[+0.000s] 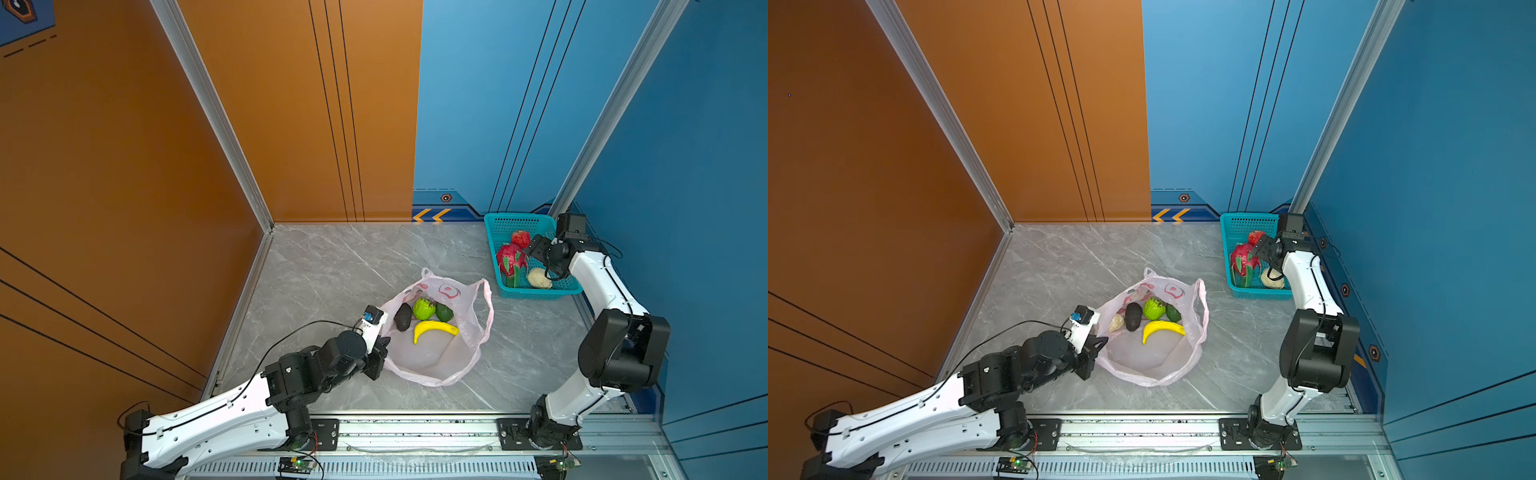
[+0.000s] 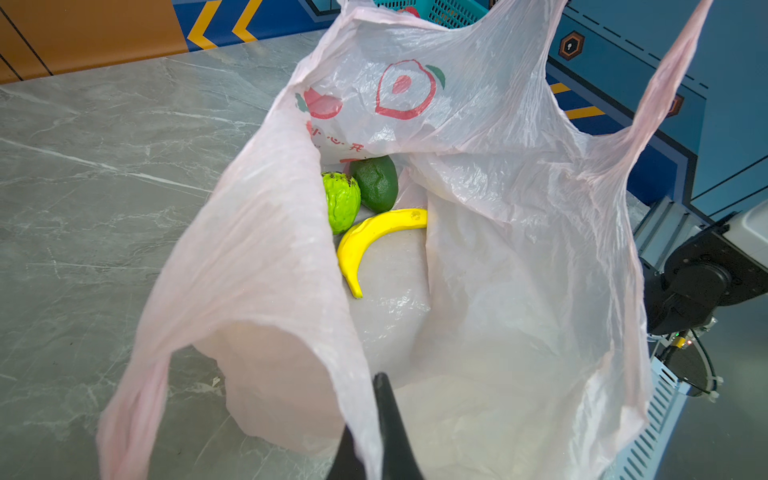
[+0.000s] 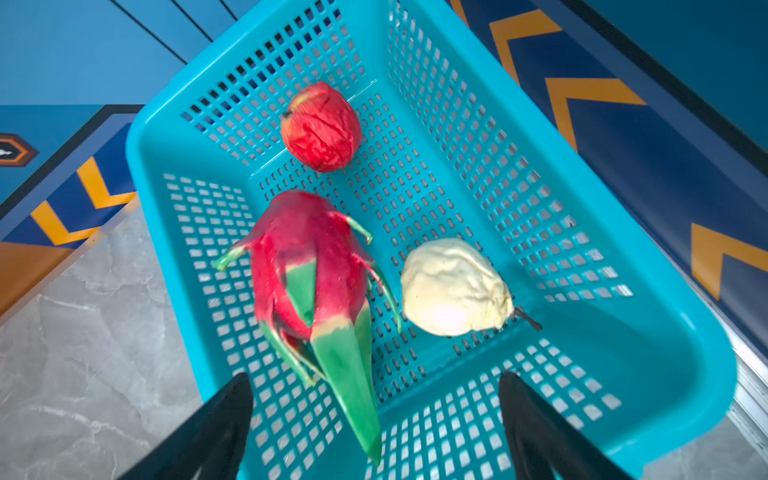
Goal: Untie the knot of the plastic bag and take out the fruit
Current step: 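Move the right gripper back from the basket toward the bag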
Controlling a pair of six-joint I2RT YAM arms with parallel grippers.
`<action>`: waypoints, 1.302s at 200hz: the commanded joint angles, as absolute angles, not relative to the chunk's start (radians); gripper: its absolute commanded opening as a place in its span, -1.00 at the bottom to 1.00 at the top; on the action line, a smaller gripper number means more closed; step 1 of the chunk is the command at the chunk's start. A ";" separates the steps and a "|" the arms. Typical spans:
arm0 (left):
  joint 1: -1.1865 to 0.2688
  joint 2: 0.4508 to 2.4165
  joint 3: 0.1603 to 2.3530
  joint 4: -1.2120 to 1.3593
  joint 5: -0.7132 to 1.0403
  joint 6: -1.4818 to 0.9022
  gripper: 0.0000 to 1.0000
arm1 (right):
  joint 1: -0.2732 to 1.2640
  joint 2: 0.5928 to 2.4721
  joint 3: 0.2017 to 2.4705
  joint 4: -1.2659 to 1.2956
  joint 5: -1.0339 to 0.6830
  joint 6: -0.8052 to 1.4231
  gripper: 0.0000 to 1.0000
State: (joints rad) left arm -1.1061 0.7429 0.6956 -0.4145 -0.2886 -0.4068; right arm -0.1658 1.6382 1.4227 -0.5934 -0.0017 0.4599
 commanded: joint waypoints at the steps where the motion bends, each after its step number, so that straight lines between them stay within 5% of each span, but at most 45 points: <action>1: -1.098 0.745 0.698 -0.391 -0.311 -0.386 -1.00 | -0.119 1.545 1.407 -0.694 -0.050 0.455 0.85; 108: -1.105 0.747 0.692 -0.373 -0.276 -0.373 -1.00 | 0.356 1.197 1.416 -0.910 -0.040 0.627 0.86; 174: -1.110 0.754 0.698 -0.368 -0.271 -0.365 -1.00 | 0.779 1.218 1.509 -0.919 0.168 0.729 0.87; 260: -1.111 0.742 0.704 -0.374 -0.270 -0.361 -1.00 | 0.981 1.304 1.673 -0.991 0.265 0.728 0.87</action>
State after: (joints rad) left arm -1.1069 0.7544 0.6952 -0.3843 -0.2840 -0.3809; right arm 0.9524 1.2926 1.5986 -0.9340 0.2050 0.7227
